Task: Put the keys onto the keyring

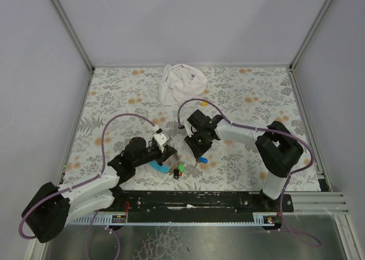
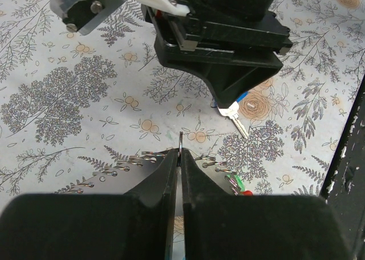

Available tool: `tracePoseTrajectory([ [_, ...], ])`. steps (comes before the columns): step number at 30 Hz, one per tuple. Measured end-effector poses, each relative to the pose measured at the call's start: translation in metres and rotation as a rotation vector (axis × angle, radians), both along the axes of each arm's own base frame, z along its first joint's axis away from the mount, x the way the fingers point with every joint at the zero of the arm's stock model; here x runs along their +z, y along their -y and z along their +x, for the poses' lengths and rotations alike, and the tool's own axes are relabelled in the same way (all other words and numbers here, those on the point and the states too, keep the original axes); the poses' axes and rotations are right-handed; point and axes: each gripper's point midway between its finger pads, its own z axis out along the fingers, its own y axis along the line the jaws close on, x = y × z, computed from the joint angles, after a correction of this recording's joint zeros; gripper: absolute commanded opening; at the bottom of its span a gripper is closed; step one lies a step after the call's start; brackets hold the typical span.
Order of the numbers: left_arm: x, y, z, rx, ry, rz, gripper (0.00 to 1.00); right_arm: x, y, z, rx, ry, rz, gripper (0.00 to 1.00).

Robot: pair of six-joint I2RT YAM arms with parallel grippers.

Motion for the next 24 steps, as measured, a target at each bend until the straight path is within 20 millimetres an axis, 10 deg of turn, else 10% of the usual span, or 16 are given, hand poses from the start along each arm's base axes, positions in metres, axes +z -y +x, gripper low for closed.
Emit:
tracePoseTrajectory([
  [17, -0.002, 0.000, 0.000, 0.000, -0.006, 0.005, 0.00, -0.010, 0.007, 0.011, -0.067, 0.022, -0.091, 0.01],
  [24, -0.002, 0.000, 0.000, 0.000, -0.007, 0.005, 0.00, -0.004, 0.023, 0.028, -0.236, 0.046, -0.111, 0.17],
])
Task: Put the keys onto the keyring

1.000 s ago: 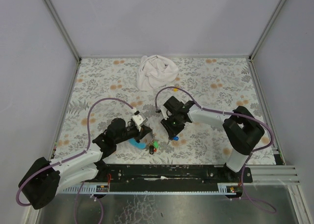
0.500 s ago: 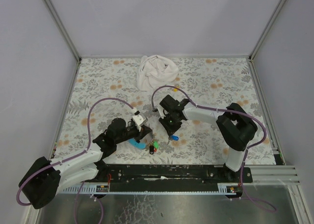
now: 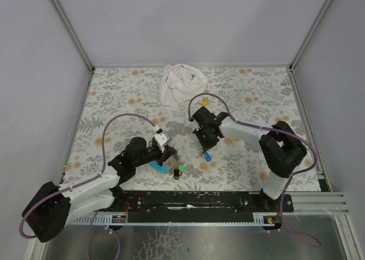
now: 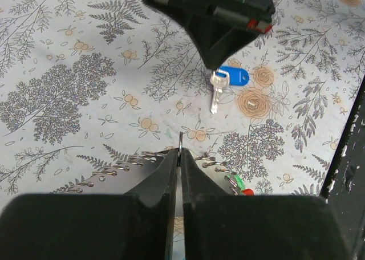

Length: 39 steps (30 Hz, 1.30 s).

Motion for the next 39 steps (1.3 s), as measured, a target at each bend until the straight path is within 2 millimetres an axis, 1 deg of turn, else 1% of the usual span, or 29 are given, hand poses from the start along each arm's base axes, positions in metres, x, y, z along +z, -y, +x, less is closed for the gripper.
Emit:
tracePoseTrajectory([
  [3, -0.001, 0.000, 0.000, 0.000, -0.002, 0.001, 0.00, 0.010, 0.011, 0.005, -0.063, 0.021, 0.017, 0.41],
  [4, -0.001, 0.000, 0.000, 0.000, -0.004, 0.002, 0.00, 0.014, 0.014, 0.006, -0.078, 0.029, 0.030, 0.48],
  [5, -0.002, 0.000, 0.000, 0.000, -0.006, 0.003, 0.00, 0.018, 0.016, 0.007, -0.090, 0.038, 0.045, 0.52],
  [7, -0.003, 0.000, 0.000, 0.000, -0.008, 0.005, 0.00, 0.024, 0.019, 0.007, -0.104, 0.048, 0.071, 0.57],
  [9, -0.003, 0.000, 0.000, 0.000, -0.009, 0.006, 0.00, 0.027, 0.022, 0.005, -0.108, 0.052, 0.092, 0.58],
  [11, -0.003, 0.000, 0.000, 0.000, -0.009, 0.006, 0.00, 0.024, 0.025, 0.000, -0.108, 0.044, 0.101, 0.58],
  [16, -0.003, 0.000, 0.000, 0.000, -0.010, 0.006, 0.00, 0.004, 0.036, -0.022, -0.112, -0.026, 0.085, 0.58],
  [20, -0.003, 0.000, 0.000, 0.000, -0.010, 0.006, 0.00, -0.005, 0.037, -0.035, -0.126, -0.073, 0.098, 0.57],
  [23, -0.003, 0.000, 0.000, 0.000, -0.010, 0.006, 0.00, -0.005, 0.027, -0.037, -0.125, -0.087, 0.136, 0.57],
  [25, -0.003, 0.000, 0.000, 0.000, -0.009, 0.006, 0.00, -0.004, 0.016, -0.040, -0.113, -0.097, 0.169, 0.58],
  [29, -0.001, 0.000, 0.000, 0.001, -0.005, 0.002, 0.00, -0.002, -0.012, -0.043, -0.069, -0.119, 0.252, 0.58],
  [31, 0.002, 0.000, 0.000, 0.001, 0.003, -0.005, 0.00, -0.001, -0.021, -0.041, -0.054, -0.118, 0.277, 0.58],
  [34, 0.008, 0.000, 0.001, 0.004, 0.019, -0.018, 0.00, 0.005, -0.028, -0.034, -0.025, -0.099, 0.294, 0.59],
  [37, 0.012, 0.000, 0.001, 0.007, 0.028, -0.029, 0.00, 0.019, -0.034, -0.023, 0.031, -0.052, 0.297, 0.61],
  [39, 0.013, 0.000, 0.001, 0.010, 0.029, -0.031, 0.00, 0.028, -0.033, -0.014, 0.073, -0.006, 0.283, 0.62],
])
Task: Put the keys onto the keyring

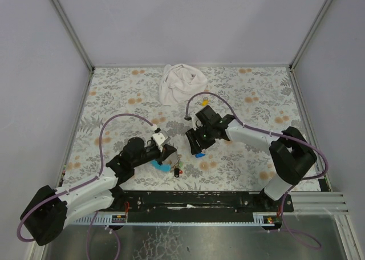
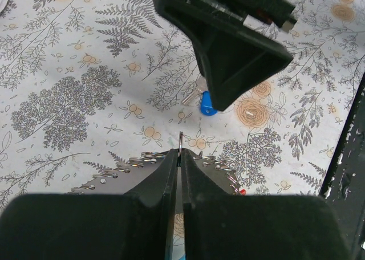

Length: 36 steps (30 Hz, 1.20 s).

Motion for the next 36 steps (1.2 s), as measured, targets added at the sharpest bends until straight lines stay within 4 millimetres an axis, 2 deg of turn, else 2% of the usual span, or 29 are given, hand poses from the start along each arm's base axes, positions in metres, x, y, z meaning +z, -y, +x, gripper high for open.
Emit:
tracePoseTrajectory([
  [3, 0.000, 0.000, 0.000, 0.003, 0.000, -0.001, 0.00, 0.010, 0.009, 0.006, 0.047, 0.055, -0.043, 0.62],
  [6, 0.000, 0.000, 0.000, 0.004, 0.000, -0.001, 0.00, 0.010, 0.022, 0.008, 0.099, 0.090, -0.108, 0.59],
  [9, 0.001, 0.000, 0.000, 0.004, 0.000, -0.002, 0.00, 0.001, 0.033, 0.005, 0.149, 0.083, -0.171, 0.48],
  [12, 0.001, 0.000, 0.000, 0.004, 0.002, -0.003, 0.00, -0.013, 0.042, 0.002, 0.184, 0.052, -0.216, 0.44],
  [19, 0.001, 0.000, 0.000, 0.004, 0.002, -0.003, 0.00, -0.023, 0.056, 0.017, 0.149, 0.012, -0.202, 0.43],
  [29, -0.002, 0.000, 0.000, 0.003, -0.008, 0.005, 0.00, -0.033, 0.051, 0.022, 0.148, -0.043, -0.113, 0.42],
  [34, -0.003, 0.000, 0.000, 0.003, -0.008, 0.005, 0.00, -0.036, 0.049, 0.019, 0.158, -0.064, -0.093, 0.34],
  [36, -0.003, 0.000, 0.000, 0.003, -0.008, 0.005, 0.00, -0.036, 0.048, 0.016, 0.163, -0.076, -0.083, 0.28],
])
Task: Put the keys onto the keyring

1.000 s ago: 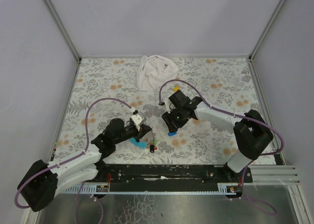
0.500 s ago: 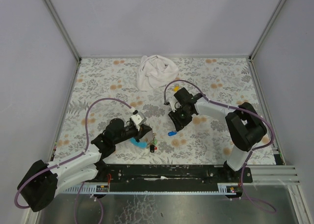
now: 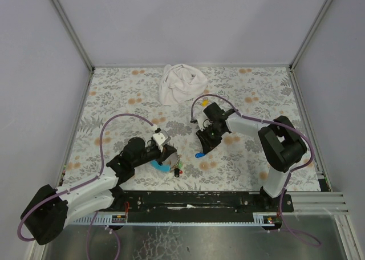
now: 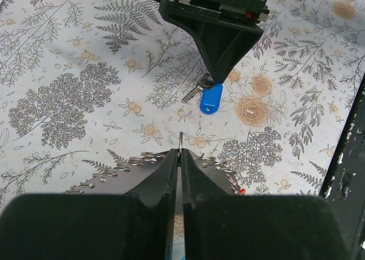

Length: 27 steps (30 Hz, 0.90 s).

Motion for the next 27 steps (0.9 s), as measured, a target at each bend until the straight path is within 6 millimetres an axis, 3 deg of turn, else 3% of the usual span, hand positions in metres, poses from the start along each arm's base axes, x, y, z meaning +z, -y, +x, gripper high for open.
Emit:
tracePoseTrajectory([
  [3, 0.000, 0.000, 0.000, 0.000, 0.000, 0.000, 0.00, -0.001, 0.000, -0.003, 0.003, -0.010, 0.003, 0.22],
  [6, 0.000, 0.000, 0.000, 0.000, 0.000, 0.000, 0.00, -0.002, 0.001, -0.004, 0.007, -0.011, 0.002, 0.05],
  [8, 0.000, 0.000, 0.000, 0.000, 0.000, 0.000, 0.00, -0.001, 0.002, -0.007, 0.007, -0.013, 0.004, 0.01],
  [17, 0.000, 0.000, 0.000, 0.001, -0.001, -0.001, 0.00, 0.025, 0.000, -0.012, 0.004, 0.107, 0.120, 0.00],
  [27, 0.012, 0.002, -0.007, -0.027, 0.025, -0.042, 0.00, 0.061, -0.021, -0.009, 0.046, 0.375, 0.419, 0.00],
])
